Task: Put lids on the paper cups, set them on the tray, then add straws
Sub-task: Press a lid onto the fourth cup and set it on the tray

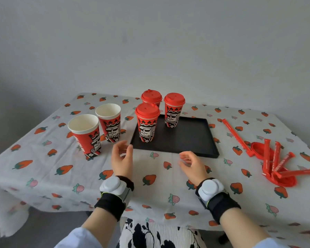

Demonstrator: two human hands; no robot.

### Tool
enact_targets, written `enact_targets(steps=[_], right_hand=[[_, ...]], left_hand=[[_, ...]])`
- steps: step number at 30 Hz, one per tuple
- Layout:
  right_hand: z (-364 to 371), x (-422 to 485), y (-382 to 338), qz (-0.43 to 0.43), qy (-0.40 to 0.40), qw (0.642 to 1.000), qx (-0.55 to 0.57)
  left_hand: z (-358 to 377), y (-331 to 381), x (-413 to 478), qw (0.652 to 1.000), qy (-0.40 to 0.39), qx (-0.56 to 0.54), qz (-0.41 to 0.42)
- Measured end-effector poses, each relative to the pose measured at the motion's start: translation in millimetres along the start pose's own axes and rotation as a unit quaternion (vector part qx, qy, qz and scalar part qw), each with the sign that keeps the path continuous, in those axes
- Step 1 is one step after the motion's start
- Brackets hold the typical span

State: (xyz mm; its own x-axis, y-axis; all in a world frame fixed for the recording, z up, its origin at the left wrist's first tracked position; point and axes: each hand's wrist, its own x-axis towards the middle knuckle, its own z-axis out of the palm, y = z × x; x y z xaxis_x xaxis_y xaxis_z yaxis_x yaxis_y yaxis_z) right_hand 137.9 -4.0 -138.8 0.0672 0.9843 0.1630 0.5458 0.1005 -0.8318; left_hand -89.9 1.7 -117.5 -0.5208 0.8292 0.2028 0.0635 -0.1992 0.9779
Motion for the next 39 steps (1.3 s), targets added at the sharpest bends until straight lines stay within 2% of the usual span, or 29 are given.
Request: enact_targets(steps=[4, 8, 11, 15, 20, 23, 27, 32, 39], right_hand=[[1.9, 1.1, 2.1, -0.003, -0.004, 1.000, 0.007], [1.5, 0.7, 3.8, -0.007, -0.002, 1.000, 0.004], [1.8, 0.9, 2.8, -0.009, -0.001, 1.000, 0.000], [2.6, 0.1, 1.6, -0.010, 0.003, 1.000, 0.000], [2.6, 0.8, 2.3, -0.007, 0.004, 1.000, 0.007], [2.6, 1.7, 2.1, -0.002, 0.007, 1.000, 0.015], [4.0, 1.5, -0.2, 0.007, 0.011, 1.000, 0.024], [0.9, -1.6, -2.6, 0.011, 0.028, 0.999, 0.028], [-5.9, -1.1, -6.8, 0.034, 0.083, 0.992, 0.086]], left_hand=[[-41.2, 0.6, 21.5, 0.989, 0.143, -0.015, -0.034], [-66.1, 0.6, 52.4, 0.977, 0.199, 0.038, -0.064], [-75.8, -0.6, 71.9, 0.980, 0.148, 0.100, -0.082], [-84.3, -10.7, 88.5, 0.992, 0.050, 0.089, -0.079], [-82.9, -11.9, 74.6, 0.994, 0.037, 0.087, -0.045], [-65.1, -3.1, 48.6, 0.998, 0.028, 0.049, 0.005], [-28.2, 5.8, 8.0, 0.998, -0.055, 0.004, 0.024], [23.1, 7.1, -24.5, 0.982, -0.187, -0.026, 0.017], [69.2, 5.5, -37.1, 0.967, -0.254, -0.022, 0.009]])
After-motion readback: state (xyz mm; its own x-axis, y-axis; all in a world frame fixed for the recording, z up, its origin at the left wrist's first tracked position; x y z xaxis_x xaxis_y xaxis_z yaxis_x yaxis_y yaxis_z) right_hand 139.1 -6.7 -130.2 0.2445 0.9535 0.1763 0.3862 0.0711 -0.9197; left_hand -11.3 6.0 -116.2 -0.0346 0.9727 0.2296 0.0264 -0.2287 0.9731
